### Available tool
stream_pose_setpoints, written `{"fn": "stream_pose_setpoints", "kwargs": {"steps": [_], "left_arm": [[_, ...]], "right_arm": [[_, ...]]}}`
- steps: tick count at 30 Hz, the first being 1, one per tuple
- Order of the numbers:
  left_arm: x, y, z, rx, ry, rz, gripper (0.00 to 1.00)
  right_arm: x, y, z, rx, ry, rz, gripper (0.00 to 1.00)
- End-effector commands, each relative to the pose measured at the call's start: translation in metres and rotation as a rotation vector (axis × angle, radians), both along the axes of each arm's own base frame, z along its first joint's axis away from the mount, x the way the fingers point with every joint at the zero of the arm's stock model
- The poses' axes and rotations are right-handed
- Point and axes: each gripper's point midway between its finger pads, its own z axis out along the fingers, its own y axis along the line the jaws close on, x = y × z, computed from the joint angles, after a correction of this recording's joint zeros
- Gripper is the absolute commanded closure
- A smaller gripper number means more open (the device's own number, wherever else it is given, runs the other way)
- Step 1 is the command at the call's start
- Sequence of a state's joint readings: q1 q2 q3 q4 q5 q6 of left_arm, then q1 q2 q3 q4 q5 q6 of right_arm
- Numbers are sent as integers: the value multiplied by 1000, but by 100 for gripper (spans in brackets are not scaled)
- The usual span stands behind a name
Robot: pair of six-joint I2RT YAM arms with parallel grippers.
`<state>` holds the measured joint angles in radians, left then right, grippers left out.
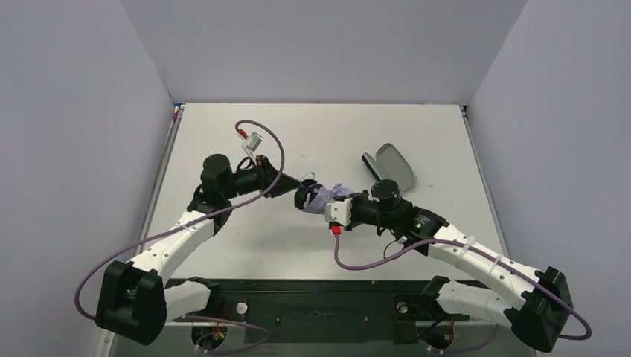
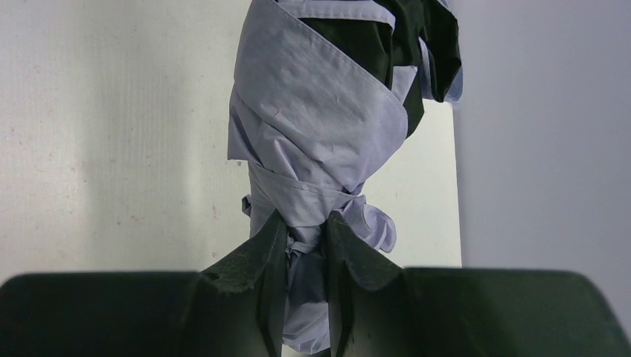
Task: Open the umbrella
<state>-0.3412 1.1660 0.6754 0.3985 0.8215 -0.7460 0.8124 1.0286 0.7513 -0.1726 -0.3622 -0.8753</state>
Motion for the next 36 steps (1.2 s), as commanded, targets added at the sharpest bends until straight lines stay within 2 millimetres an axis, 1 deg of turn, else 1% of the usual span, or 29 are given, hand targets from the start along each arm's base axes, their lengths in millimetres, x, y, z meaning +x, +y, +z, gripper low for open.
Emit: {"fn": "stream_pose_setpoints", "kwargs": {"steps": [1,3,4,9,13,20,23,26,28,29,30,31,32,33,34,35,36], "left_arm": [[4,-2,40,-66,-110,-7,83],[5,0,48,-77,-127,-5,97],[6,2,53,-80,-136,0,100],[10,12,66,-89,-158,33,100],[19,28,76,-85,-182,100,100],[31,48,91,-74,-235,174,100],[35,55,99,-64,-264,196,100],[39,61,101,-43,-292,215,100],[46,67,98,-10,-306,238,100],[50,71,92,28,-309,249,100],[54,74,92,53,-326,264,100],[59,78,77,122,-324,281,100],[61,81,72,153,-329,291,100],[63,85,61,213,-348,294,100],[63,87,52,245,-354,289,100],[62,89,39,306,-377,270,100],[61,91,31,331,-385,259,100]], "right_arm": [[5,7,45,128,-107,-2,100],[5,5,42,128,-92,-17,100],[6,4,41,126,-87,-27,100],[11,-3,35,138,-30,-86,100],[11,-10,30,133,-19,-104,100],[6,-23,13,82,11,-120,100],[6,-29,1,53,34,-127,100],[6,-36,-9,22,57,-140,100],[3,-38,-16,0,83,-140,100],[3,-39,-16,-9,93,-139,100],[0,-42,-23,-38,119,-140,100],[0,-42,-23,-56,130,-139,100],[-4,-46,-35,-106,167,-133,100],[-4,-46,-32,-116,173,-132,100],[-8,-49,-43,-159,212,-125,100],[-7,-49,-42,-170,216,-119,100],[-10,-50,-48,-201,247,-111,100]]}}
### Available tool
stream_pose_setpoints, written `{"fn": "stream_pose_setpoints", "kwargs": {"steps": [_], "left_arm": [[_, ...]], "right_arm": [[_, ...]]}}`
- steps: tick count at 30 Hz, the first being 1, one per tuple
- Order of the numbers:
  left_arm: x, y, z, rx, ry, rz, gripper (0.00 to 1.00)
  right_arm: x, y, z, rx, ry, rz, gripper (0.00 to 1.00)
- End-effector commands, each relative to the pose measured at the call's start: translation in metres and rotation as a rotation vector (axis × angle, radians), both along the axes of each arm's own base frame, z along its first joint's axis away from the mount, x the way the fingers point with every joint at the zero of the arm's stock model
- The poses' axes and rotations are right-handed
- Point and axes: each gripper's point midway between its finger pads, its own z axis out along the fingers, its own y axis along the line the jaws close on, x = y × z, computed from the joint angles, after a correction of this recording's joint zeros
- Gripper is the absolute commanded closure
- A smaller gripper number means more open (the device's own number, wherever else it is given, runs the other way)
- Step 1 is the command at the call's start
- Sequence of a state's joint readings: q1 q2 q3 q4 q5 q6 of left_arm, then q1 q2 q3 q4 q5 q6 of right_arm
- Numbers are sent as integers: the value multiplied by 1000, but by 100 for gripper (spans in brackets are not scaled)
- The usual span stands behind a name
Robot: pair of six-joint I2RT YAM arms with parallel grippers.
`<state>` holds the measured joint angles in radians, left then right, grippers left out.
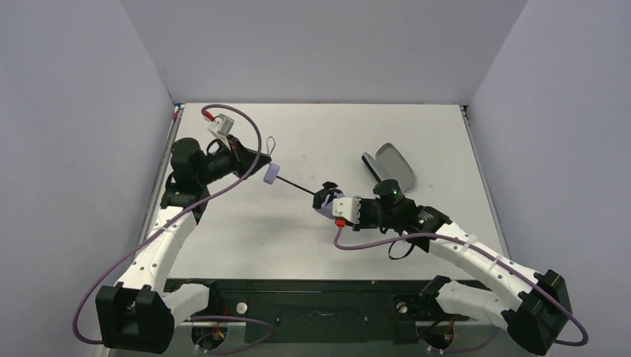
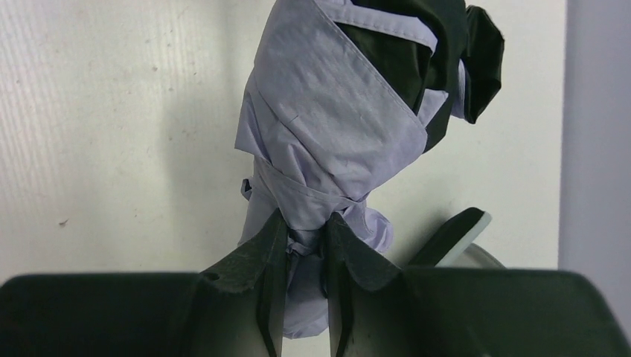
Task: Open the umbrella
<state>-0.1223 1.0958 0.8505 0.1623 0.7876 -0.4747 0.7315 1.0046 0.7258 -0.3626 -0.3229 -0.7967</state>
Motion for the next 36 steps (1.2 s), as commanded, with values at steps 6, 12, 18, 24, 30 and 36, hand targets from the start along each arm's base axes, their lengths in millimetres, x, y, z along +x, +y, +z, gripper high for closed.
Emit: {"fn": "stream_pose_setpoints", "kwargs": {"steps": [6,12,18,24,30,36], "left_arm": [[-17,28,-72,365,-121,-20,65],[-32,29,-94,372,-74,-28,26],[-37,33,-99,389,-107,-4,11],[-36,34,-99,378,-128,12,3],[-29,39,-86,358,-140,82,3],[-8,63,-72,299,-86,314,3]], "right_arm": [[-15,-10,-37,-207,157,116,100],[0,-12,-62,-314,200,88,73],[-1,-19,-55,-297,274,-23,18],[-18,-19,-73,-314,425,-71,16],[-11,-24,-106,-411,471,-89,13],[4,-33,-133,-503,496,-148,17]]}}
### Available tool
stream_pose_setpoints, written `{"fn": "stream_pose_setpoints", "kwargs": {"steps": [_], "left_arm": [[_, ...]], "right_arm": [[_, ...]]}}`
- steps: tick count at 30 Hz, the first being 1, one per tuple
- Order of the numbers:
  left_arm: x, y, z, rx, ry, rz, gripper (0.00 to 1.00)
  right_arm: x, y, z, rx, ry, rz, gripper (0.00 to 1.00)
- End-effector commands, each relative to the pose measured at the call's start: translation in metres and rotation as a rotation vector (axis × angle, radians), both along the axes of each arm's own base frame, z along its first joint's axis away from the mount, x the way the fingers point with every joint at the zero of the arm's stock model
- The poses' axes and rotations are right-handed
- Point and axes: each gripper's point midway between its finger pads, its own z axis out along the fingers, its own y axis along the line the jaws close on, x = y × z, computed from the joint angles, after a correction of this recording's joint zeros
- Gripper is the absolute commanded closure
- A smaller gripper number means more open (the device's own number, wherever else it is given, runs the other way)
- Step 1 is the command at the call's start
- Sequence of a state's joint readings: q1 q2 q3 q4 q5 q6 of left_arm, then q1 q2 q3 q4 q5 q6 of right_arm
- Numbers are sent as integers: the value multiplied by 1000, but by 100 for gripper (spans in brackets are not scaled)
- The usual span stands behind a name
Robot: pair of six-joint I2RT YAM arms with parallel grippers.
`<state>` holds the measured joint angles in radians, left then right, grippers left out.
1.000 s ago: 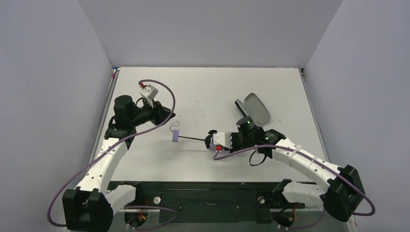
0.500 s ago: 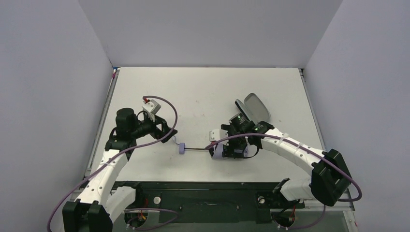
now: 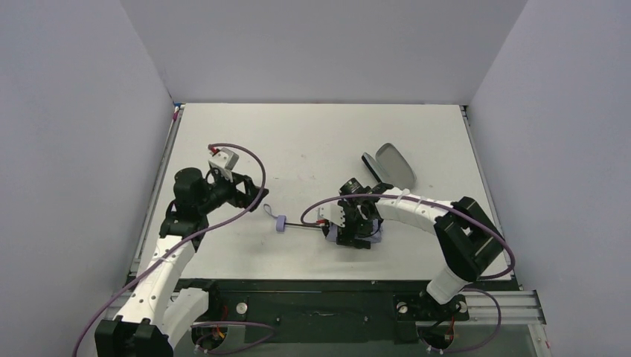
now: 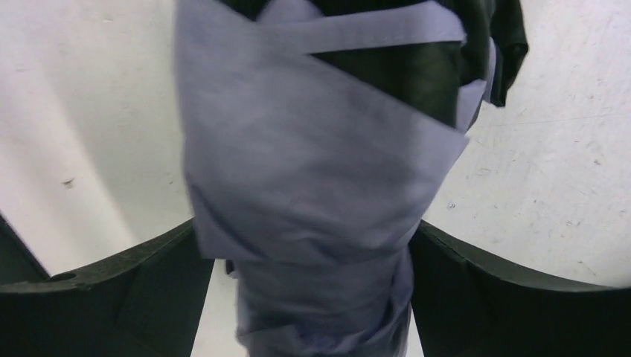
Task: Open the umbrella
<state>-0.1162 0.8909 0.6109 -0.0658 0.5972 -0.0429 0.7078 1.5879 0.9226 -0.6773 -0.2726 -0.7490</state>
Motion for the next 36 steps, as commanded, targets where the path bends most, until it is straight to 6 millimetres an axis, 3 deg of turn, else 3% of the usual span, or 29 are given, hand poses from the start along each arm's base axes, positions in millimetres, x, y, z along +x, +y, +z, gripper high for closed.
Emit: {"fn": "stream_pose_setpoints", "kwargs": {"steps": [1,3,5,6,8,10,11,13,17,23,26,29,32,36], "left_arm": [[25,24,27,-99,-30,242,3],[30,26,31,-173,39,292,3],[31,19,41,-255,90,280,3],[33,18,48,-282,95,276,3],[34,13,63,-346,93,269,3],[34,13,78,-372,74,260,3],[34,14,83,-384,70,261,3],[38,22,98,-429,49,289,3],[37,16,122,-495,-10,213,3],[41,12,155,-576,-108,169,3],[49,6,175,-636,-141,118,0],[55,-4,208,-716,-188,16,7],[52,-19,238,-799,-171,-76,12],[48,-44,255,-823,-192,-140,19]], "right_arm": [[18,-2,-6,-52,-30,-40,18],[19,-5,-13,-80,-38,-63,26],[21,-9,-21,-107,-53,-101,39],[22,-10,-24,-119,-52,-113,55],[20,-7,-22,-108,-35,-138,76],[25,6,-6,-25,-17,-177,94],[25,15,2,36,8,-215,99],[50,36,39,190,-41,-334,100],[94,77,135,522,-127,-520,100],[114,126,228,863,-39,-646,100],[107,145,265,1005,24,-624,100],[98,158,296,1104,45,-556,100],[88,168,314,1156,79,-506,100],[75,174,326,1190,68,-461,100]]}}
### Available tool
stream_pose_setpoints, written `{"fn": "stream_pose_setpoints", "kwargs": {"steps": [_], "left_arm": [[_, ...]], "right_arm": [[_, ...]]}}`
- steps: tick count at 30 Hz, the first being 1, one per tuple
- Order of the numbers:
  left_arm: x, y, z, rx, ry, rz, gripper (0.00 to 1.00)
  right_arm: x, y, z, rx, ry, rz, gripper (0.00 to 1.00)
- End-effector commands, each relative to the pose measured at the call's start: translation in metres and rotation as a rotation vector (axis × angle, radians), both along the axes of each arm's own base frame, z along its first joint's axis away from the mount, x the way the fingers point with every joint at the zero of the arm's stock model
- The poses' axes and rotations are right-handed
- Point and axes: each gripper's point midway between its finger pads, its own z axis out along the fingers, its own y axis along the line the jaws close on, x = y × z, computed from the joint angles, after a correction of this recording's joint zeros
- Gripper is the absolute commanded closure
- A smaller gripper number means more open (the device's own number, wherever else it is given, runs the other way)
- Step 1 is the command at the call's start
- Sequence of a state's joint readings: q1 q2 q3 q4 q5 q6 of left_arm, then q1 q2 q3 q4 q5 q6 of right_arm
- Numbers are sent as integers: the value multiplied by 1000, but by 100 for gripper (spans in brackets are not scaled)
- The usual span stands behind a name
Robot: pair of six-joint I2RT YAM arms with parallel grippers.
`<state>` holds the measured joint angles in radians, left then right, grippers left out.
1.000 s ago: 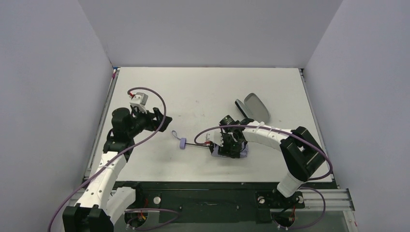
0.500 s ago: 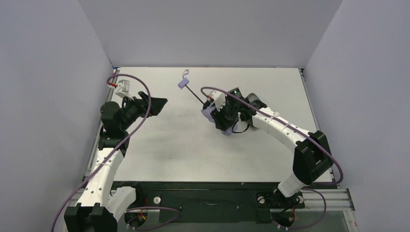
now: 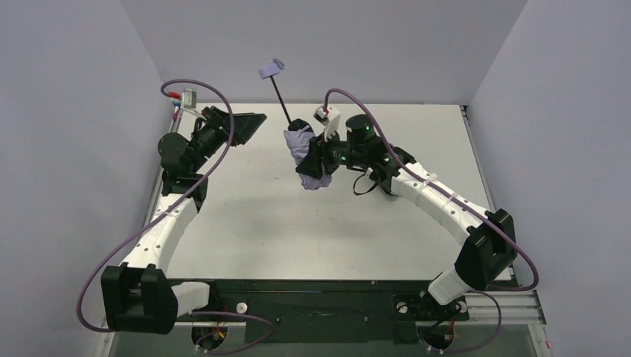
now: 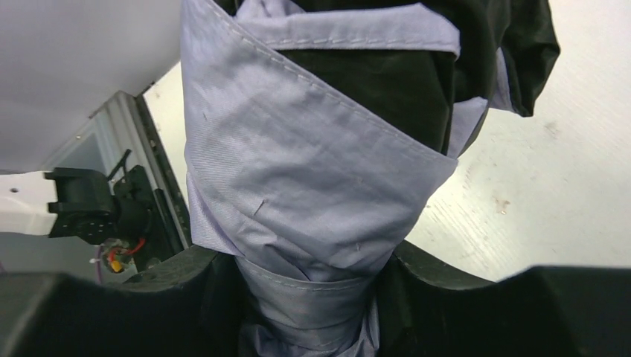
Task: Open the umbrella
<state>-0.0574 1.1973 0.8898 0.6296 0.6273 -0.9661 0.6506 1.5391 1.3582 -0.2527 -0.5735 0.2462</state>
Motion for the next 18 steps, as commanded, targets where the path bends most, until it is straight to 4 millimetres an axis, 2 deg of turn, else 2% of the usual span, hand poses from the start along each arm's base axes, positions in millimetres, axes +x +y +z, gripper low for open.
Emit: {"fn": "stream_pose_setpoints", "kwargs": {"steps": [1,7,11,14,18], "left_arm": [[-25,-27,67,-75,-188,-95,24],[-11,-29,63,-123,-116,-37,43],[-10,-35,66,-123,-141,-41,49],[-11,-37,76,-123,-180,-55,51],[-17,-40,91,-112,-242,-83,63]], "right_arm": [[-22,18,90,208,-175,85,100],[-44,22,100,217,-229,120,100],[-53,23,102,239,-221,135,100],[-60,24,98,233,-220,159,100],[-64,25,90,226,-197,182,100]]}}
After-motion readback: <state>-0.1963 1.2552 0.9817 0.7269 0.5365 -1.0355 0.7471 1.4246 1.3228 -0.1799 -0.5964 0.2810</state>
